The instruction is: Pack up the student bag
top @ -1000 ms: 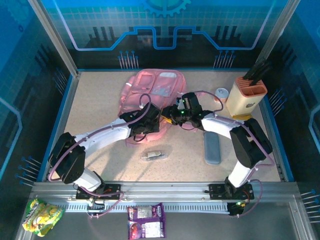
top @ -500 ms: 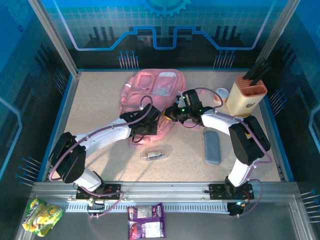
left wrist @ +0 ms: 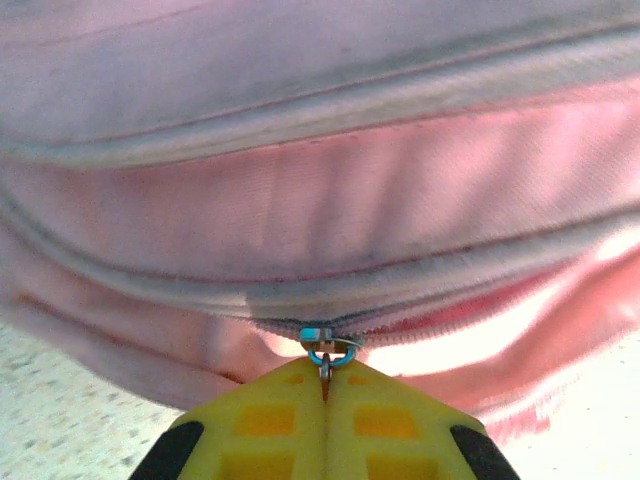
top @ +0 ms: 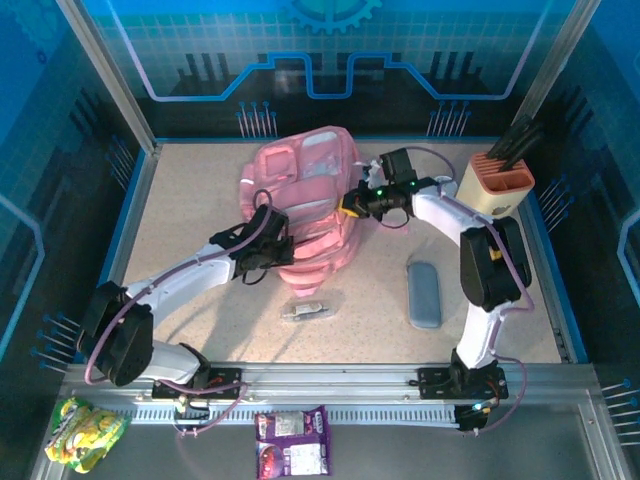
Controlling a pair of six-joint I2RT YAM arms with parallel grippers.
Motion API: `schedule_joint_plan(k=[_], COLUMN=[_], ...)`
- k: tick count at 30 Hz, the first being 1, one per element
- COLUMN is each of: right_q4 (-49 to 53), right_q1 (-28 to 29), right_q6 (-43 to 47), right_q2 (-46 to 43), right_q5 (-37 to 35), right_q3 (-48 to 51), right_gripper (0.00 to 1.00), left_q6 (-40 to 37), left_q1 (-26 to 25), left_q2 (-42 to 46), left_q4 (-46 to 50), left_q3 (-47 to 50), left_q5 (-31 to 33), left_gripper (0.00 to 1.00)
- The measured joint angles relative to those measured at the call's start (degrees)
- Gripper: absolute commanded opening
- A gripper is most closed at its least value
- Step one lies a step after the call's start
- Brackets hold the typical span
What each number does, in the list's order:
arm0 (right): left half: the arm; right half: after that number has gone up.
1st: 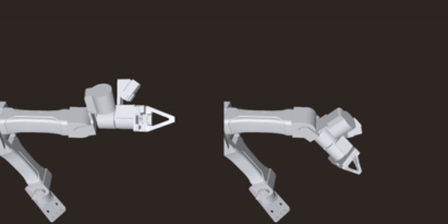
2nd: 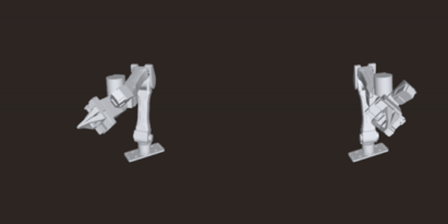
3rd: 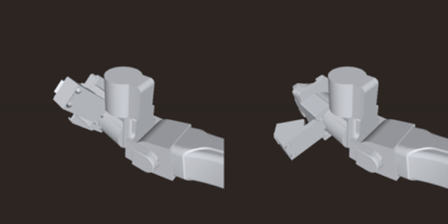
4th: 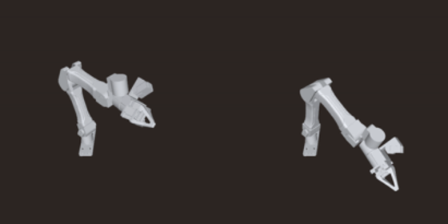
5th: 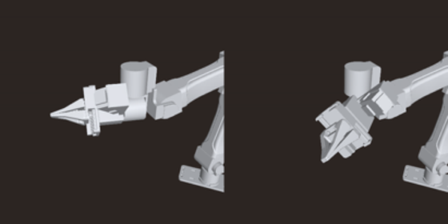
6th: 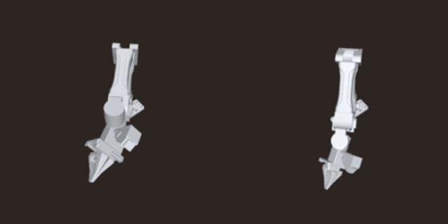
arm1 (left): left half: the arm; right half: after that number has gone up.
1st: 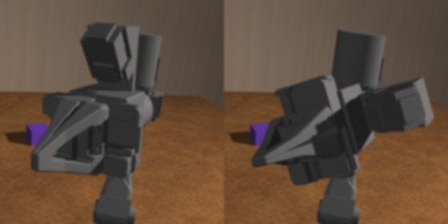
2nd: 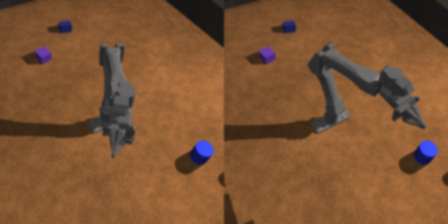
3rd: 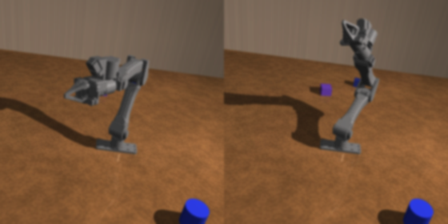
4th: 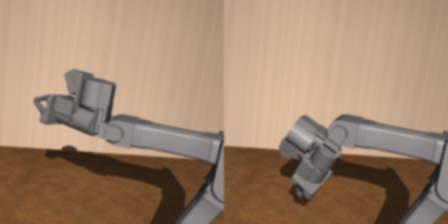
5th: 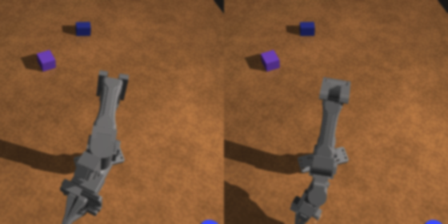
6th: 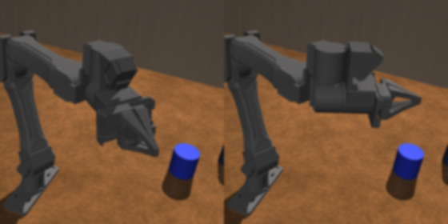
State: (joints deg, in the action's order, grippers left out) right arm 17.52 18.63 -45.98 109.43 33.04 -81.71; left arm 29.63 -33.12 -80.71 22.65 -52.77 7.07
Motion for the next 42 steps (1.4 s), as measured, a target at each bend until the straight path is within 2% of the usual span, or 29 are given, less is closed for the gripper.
schedule_joint_plan(k=[2, 4, 7, 15, 21, 26, 33, 42], right_q4=[1.2, 1.1, 0.5, -3.3, -11.8, -15.9, -18.1, -18.7], right_q1=[-0.7, -1.3, -1.8, -1.4, 2.7, 8.4, 10.5, 11.0], right_q6=[0.6, 1.7, 2.6, 1.7, -5.8, -11.3, -15.0, -17.2], right_q2=[2.7, 4.4, 3.1, -11.9, -15.3, -14.3, -11.5, -10.1], right_q5=[-1.0, -2.5, -4.2, -5.5, -3.2, -4.8, -10.1, -14.7], right_q3=[-3.7, -6.8, -6.1, 12.7, 22.2, 22.8, 21.5, 20.4], right_gripper=[0.3, 0.39, 0.51, 0.65, 0.64, 0.62, 0.55, 0.21], left_q6=[0.5, 0.9, 1.7, 1.9, 2.5, 3.4, 3.4, 3.4], left_q1=[-2.3, -4.4, -5.8, -5.8, -5.9, -6.0, -6.1, -6.1], left_q2=[-1.9, -4.2, -6.7, -9.5, -9.6, -9.6, -9.6, -9.6], left_q4=[-1.2, -1.6, -1.5, -0.9, -0.7, -0.6, -0.7, -0.7], left_q3=[-1.3, -3.0, -5.3, -8.9, -8.9, -8.9, -8.9, -9.0], left_q5=[0.1, -0.4, -0.6, -1.6, -1.6, -1.6, -1.7, -2.0], left_gripper=[0.0, 0.0, 0.0, 0.0, 0.0, 0.0, 0.0, 0.0])
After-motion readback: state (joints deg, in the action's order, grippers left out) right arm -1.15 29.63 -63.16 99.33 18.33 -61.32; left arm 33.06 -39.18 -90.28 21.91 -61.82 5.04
